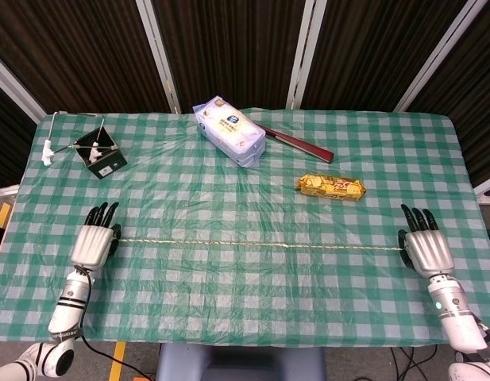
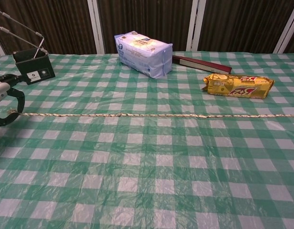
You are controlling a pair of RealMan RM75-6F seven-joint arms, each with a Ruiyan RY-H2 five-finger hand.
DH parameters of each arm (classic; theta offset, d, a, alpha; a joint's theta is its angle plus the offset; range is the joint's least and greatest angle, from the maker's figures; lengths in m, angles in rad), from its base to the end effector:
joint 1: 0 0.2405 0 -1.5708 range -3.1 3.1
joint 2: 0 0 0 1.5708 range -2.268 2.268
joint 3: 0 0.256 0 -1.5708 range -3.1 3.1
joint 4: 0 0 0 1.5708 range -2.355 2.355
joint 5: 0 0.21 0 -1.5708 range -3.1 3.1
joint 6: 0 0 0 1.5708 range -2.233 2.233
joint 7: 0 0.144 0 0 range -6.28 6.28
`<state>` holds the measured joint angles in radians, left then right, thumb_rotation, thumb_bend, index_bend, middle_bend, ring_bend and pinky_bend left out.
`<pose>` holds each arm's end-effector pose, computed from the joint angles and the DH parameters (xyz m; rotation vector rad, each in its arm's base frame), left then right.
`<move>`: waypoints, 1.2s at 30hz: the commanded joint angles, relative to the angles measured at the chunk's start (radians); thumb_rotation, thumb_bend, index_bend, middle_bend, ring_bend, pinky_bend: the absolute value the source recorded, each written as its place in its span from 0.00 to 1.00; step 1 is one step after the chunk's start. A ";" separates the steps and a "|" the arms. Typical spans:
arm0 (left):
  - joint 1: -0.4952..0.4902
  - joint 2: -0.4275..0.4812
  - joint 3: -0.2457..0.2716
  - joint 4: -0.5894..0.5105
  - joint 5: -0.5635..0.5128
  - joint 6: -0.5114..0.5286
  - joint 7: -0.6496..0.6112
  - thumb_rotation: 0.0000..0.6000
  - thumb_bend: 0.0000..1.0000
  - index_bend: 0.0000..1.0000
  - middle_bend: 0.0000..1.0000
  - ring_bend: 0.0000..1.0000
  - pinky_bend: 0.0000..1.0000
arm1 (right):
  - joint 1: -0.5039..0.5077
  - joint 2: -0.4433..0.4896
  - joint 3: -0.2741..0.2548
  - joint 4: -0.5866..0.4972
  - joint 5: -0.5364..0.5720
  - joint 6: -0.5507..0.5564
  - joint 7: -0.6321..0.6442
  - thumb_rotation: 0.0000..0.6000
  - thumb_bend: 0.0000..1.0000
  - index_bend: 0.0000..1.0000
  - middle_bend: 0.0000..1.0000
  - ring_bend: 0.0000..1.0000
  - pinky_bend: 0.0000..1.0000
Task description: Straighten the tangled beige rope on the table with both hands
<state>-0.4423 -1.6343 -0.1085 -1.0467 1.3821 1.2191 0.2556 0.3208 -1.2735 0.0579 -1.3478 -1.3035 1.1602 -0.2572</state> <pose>-0.2903 0.3089 0.0186 -1.6293 -0.6588 -0.7409 -0.3403 -0.2625 0.1082 1.5967 -0.7836 0.5324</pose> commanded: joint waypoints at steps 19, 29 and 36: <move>-0.020 -0.079 0.023 0.119 0.000 -0.065 -0.030 1.00 0.46 0.65 0.07 0.00 0.15 | 0.014 -0.083 -0.026 0.099 0.007 -0.088 -0.017 1.00 0.53 0.71 0.02 0.00 0.00; -0.015 -0.062 0.040 0.103 0.006 -0.083 -0.040 1.00 0.46 0.29 0.05 0.00 0.08 | 0.028 -0.070 -0.032 0.077 0.066 -0.172 -0.066 1.00 0.53 0.32 0.00 0.00 0.00; 0.000 -0.008 0.043 0.029 0.012 -0.067 -0.063 1.00 0.45 0.03 0.02 0.00 0.06 | 0.018 -0.041 -0.026 0.045 0.091 -0.167 -0.067 1.00 0.53 0.13 0.00 0.00 0.00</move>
<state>-0.4514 -1.6671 -0.0660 -0.9843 1.3893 1.1349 0.2065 0.3460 -1.3266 0.0290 -1.2904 -1.2172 0.9809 -0.3292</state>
